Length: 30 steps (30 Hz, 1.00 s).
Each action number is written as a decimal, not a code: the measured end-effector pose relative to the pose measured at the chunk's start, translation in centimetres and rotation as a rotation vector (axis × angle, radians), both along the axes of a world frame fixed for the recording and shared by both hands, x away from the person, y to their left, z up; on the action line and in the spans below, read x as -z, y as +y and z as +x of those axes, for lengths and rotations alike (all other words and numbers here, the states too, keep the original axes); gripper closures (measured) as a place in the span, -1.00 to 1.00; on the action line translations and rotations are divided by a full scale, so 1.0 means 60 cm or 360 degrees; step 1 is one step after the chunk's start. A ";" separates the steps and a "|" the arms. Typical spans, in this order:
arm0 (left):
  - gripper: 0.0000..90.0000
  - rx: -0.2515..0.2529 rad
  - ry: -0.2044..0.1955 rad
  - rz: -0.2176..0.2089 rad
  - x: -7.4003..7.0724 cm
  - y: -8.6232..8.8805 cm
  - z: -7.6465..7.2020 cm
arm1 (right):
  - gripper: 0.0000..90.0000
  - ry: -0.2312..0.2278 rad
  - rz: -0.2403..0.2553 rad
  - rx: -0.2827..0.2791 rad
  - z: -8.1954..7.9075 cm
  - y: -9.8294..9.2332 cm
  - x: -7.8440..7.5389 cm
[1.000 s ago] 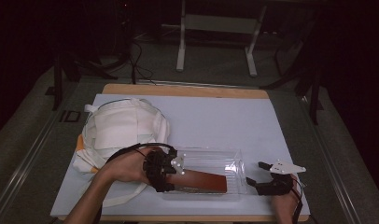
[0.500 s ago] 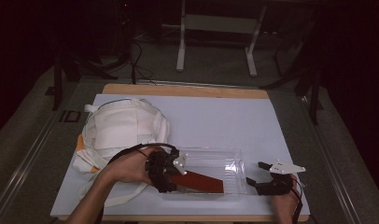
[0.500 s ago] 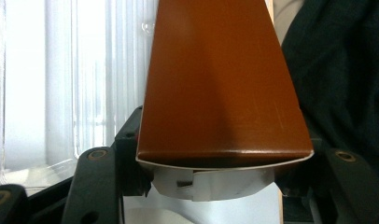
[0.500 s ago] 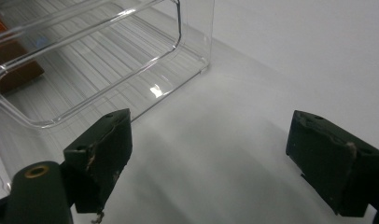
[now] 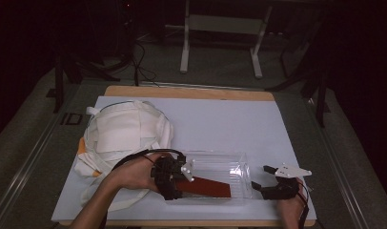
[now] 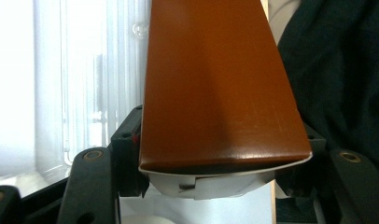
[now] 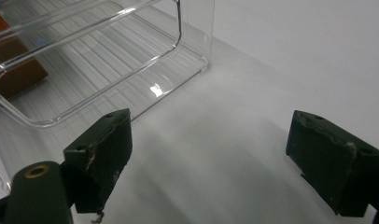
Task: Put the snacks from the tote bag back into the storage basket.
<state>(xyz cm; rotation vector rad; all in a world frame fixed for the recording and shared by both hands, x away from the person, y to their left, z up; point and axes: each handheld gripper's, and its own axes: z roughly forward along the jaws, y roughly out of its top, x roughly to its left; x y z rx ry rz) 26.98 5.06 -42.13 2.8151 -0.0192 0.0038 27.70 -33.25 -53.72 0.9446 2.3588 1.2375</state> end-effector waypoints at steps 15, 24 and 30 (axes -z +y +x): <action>-0.39 -0.0013 0.0067 0.0116 0.019 -0.012 0.000 | -0.68 0.0006 -0.0004 -0.0002 0.000 0.000 0.000; -0.43 -0.0018 0.0060 0.0190 0.033 -0.012 0.001 | -0.68 0.0012 -0.0008 -0.0002 0.001 0.001 0.000; -0.44 -0.0024 0.0049 0.0168 0.028 -0.006 0.000 | -0.68 0.0015 -0.0005 -0.0002 0.001 0.001 0.000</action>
